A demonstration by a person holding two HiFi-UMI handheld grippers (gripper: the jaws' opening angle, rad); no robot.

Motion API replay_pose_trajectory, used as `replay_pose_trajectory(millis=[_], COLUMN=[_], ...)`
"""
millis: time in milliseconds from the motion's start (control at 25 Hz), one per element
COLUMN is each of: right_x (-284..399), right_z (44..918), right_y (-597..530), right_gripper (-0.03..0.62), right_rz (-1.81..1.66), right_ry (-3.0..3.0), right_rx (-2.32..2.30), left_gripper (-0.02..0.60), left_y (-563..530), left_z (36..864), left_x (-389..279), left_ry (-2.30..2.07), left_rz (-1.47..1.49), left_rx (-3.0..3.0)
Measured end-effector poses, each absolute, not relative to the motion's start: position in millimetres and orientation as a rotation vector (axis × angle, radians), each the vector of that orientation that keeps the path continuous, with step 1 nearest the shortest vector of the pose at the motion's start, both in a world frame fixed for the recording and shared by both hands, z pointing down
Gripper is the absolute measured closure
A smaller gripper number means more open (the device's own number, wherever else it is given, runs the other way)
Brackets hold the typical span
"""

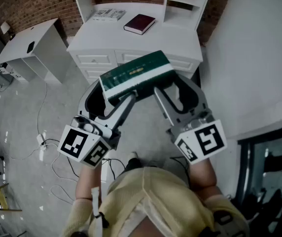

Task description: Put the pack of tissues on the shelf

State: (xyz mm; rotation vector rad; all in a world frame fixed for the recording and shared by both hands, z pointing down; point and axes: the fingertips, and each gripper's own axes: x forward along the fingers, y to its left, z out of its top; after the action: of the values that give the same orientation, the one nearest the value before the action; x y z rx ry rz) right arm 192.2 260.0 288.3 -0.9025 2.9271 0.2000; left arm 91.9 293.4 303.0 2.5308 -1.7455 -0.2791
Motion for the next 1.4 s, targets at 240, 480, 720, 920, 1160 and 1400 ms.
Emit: replay_pose_trajectory(millis=[240, 480, 720, 920, 1160, 1400], right_x=[188.8, 185.2, 158.6, 125.7, 89.0, 71.8], right_z=[290.5, 294.0, 292.0, 284.5, 293.2, 297.7], right_y=[257.9, 254.2, 240.6, 230.1, 225.7, 208.1], right_gripper=[0.388, 0.388, 0.388, 0.388, 0.388, 0.388], right_rz=[0.185, 0.156, 0.142, 0.124, 0.107, 0.105], right_ry=[2.926, 2.912, 2.916, 2.917, 2.924, 2.943], right_rx=[-0.909, -0.919, -0.931, -0.934, -0.934, -0.997], left_gripper=[0.213, 0.213, 0.213, 0.213, 0.213, 0.213], left_y=[292.4, 288.1, 274.4, 265.1, 260.9, 240.1], left_z=[304.9, 307.6, 305.1, 296.6, 303.5, 309.8], left_x=[87.2, 82.2, 55.6, 22.2, -16.0, -32.7], left_ry=[-1.779, -1.773, -1.763, -1.768, -1.772, -1.706], left_rz=[-0.301, -0.334, -0.358, -0.353, -0.315, -0.336], left_rx=[2.529, 2.532, 2.519, 2.519, 2.516, 2.548])
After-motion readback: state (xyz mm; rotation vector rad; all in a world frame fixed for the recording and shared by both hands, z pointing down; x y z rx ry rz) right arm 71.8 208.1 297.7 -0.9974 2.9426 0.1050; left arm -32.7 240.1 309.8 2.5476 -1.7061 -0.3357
